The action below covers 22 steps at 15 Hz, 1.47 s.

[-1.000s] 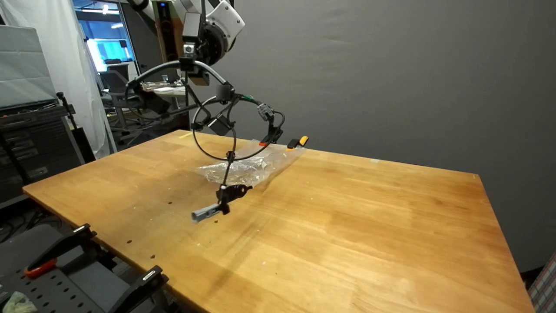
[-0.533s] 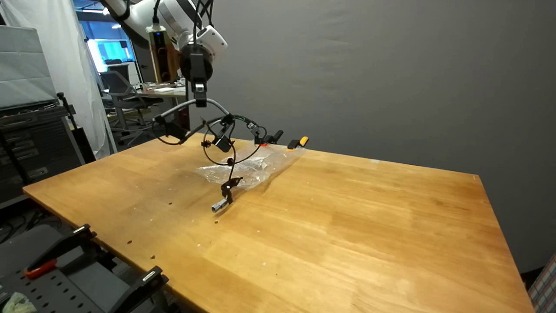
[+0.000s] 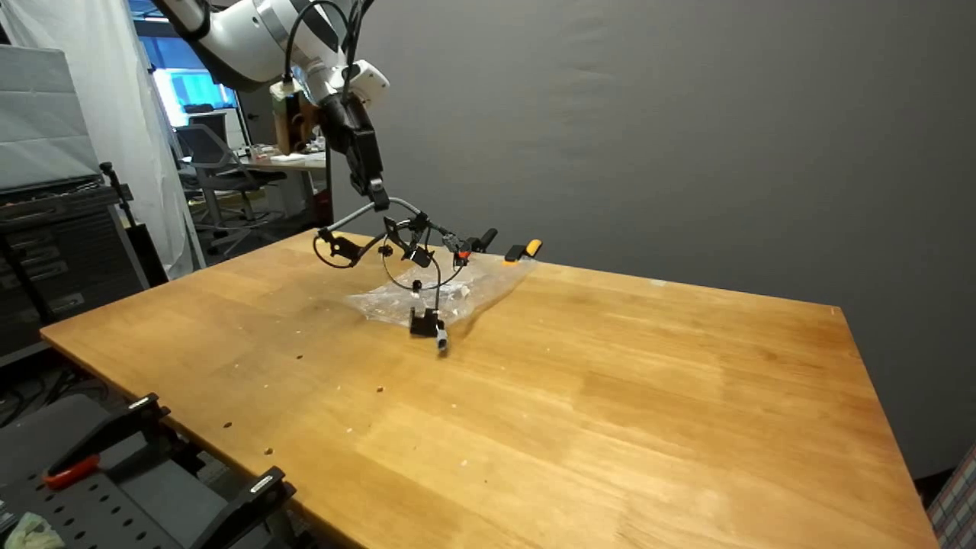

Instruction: Take the cable out of the plastic bag

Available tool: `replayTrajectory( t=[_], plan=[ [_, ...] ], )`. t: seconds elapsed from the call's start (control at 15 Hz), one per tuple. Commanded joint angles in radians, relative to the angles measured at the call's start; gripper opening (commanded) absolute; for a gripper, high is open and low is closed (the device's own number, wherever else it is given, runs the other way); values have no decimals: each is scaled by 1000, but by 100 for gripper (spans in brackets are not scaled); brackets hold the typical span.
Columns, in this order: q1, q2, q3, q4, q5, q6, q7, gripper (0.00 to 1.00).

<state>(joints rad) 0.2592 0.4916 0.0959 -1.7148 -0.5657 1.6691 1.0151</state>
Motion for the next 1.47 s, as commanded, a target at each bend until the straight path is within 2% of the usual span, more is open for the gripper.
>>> replayTrajectory(
  t=[0.0, 0.2, 0.4, 0.53, 0.6, 0.67, 0.73, 0.87, 0.93, 1.07, 1.27, 1.33, 1.4],
  plan=[
    [-26, -55, -24, -85, 17, 243, 4, 2],
    [-59, -52, -52, -140, 42, 478, -6, 2],
    [-83, -48, -70, -207, 115, 697, -10, 3],
    [-98, -49, -75, -254, 170, 841, -36, 7],
    [-104, -48, -74, -276, 199, 913, -58, 35],
    [-113, -47, -69, -298, 234, 980, -90, 35],
    [-122, -45, -63, -318, 270, 1049, -128, 40],
    [-154, -41, -26, -354, 377, 1160, -254, 56],
    [-164, -99, -2, -441, 442, 1201, -296, 65],
    [-200, -130, 40, -476, 558, 1200, -432, 81],
    [-234, -189, 83, -507, 724, 1139, -599, 99],
    [-232, -212, 80, -510, 759, 1102, -631, 100],
    [-212, -240, 44, -512, 750, 1051, -630, 100]
  ],
)
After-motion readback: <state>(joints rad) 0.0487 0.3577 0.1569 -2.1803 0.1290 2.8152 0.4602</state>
